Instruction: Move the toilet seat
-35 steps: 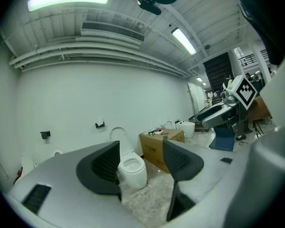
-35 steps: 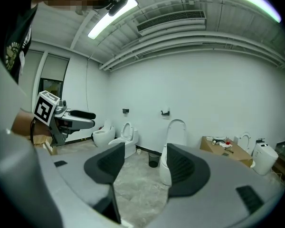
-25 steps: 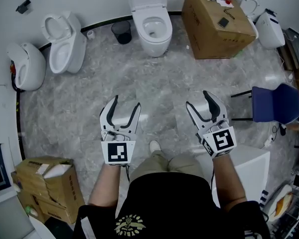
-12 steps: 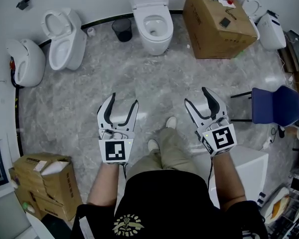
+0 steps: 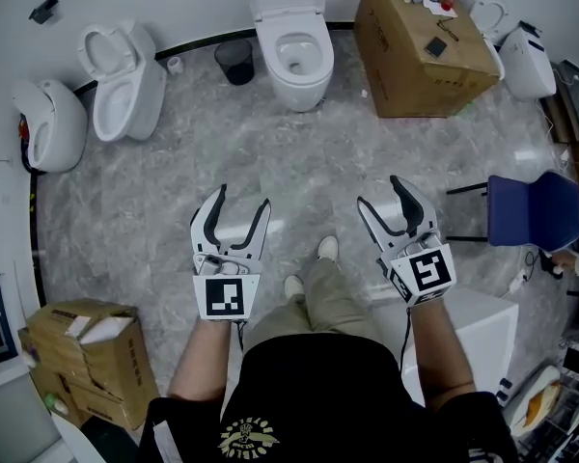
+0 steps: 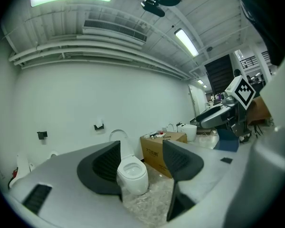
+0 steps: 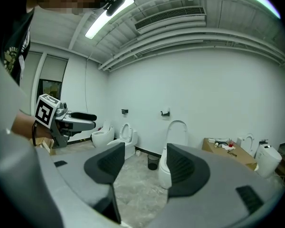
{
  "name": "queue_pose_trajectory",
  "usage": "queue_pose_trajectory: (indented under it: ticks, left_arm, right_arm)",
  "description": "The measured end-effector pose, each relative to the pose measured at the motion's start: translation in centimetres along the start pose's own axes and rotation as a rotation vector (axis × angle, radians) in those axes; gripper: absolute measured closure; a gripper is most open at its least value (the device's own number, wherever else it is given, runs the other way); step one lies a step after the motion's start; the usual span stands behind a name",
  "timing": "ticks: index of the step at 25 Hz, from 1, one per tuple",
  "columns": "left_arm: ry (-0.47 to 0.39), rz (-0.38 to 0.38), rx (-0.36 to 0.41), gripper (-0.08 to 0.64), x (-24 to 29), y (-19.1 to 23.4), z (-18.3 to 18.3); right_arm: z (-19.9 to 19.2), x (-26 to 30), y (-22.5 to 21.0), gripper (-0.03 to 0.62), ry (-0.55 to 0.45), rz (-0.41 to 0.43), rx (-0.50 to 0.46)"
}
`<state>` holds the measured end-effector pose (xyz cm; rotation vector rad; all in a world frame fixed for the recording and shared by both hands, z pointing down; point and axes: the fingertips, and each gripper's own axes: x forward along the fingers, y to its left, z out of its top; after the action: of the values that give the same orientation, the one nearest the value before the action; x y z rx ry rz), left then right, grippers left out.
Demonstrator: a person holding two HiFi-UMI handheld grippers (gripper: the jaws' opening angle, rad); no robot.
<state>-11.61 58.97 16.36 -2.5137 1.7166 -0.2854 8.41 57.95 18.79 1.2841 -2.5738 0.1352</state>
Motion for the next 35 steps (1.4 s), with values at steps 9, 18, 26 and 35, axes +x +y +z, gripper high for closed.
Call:
queue_pose_trajectory:
  ticks: [9, 18, 26, 35]
  left_arm:
    - [0.02, 0.002, 0.006, 0.285, 3.7, 0.0, 0.0]
    - [0.033, 0.017, -0.001, 0.285, 8.7, 1.3, -0.2]
    - [0.035, 0.039, -0.004, 0.285, 14.5, 1.7, 0.3]
    - [0.01, 0.095, 0.009, 0.287, 20.0, 1.0, 2.9]
  right_arm:
    - [-0.9, 2.5, -2.8, 0.327, 0.029, 0.014, 0.002]
    - [-0.3, 6.2, -6.1, 0.327, 0.04, 0.038, 0.001]
    - [0.7, 9.6, -10.7, 0.327, 0.028, 0.057, 0.001]
    - [1.2, 11.7, -16.3, 0.327, 0.016, 0.101, 0.009]
